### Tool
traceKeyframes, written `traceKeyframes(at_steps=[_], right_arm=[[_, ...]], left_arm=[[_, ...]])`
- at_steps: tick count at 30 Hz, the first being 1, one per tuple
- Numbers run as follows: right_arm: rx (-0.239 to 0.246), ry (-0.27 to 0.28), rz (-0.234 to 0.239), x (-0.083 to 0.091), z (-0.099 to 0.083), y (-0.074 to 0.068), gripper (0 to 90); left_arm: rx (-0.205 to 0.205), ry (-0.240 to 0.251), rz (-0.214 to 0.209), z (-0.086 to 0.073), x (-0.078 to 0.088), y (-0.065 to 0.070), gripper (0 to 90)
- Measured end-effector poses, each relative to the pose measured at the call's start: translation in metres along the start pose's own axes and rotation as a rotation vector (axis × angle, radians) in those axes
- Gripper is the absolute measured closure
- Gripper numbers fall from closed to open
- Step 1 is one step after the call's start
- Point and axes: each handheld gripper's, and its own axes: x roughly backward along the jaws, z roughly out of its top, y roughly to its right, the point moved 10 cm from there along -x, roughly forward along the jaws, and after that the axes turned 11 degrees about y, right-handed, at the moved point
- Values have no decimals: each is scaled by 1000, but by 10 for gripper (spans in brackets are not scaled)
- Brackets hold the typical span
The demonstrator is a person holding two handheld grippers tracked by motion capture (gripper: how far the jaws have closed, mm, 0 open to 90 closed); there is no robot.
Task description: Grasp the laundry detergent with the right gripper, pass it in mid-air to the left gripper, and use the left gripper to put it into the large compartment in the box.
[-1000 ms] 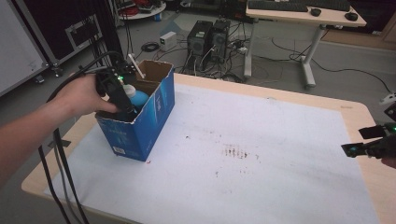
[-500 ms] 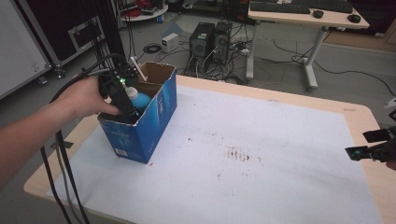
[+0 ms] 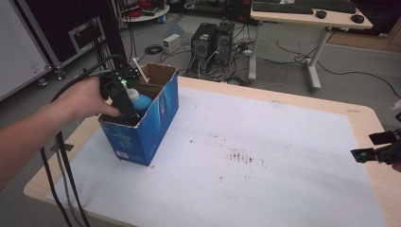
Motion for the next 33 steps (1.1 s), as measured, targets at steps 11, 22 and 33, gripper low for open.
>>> traceKeyframes(at_steps=[11,22,33], right_arm=[[2,-3,1,0,-1,0,124],[0,9,0,3,-1,0,124],[7,17,-2,7,-2,-2,124]], left_arm=[[-26,-16,-2,0,-2,2,316],[-73,-40,-4,1,1,3,219],[-124,-30,-2,15,28,1,202]])
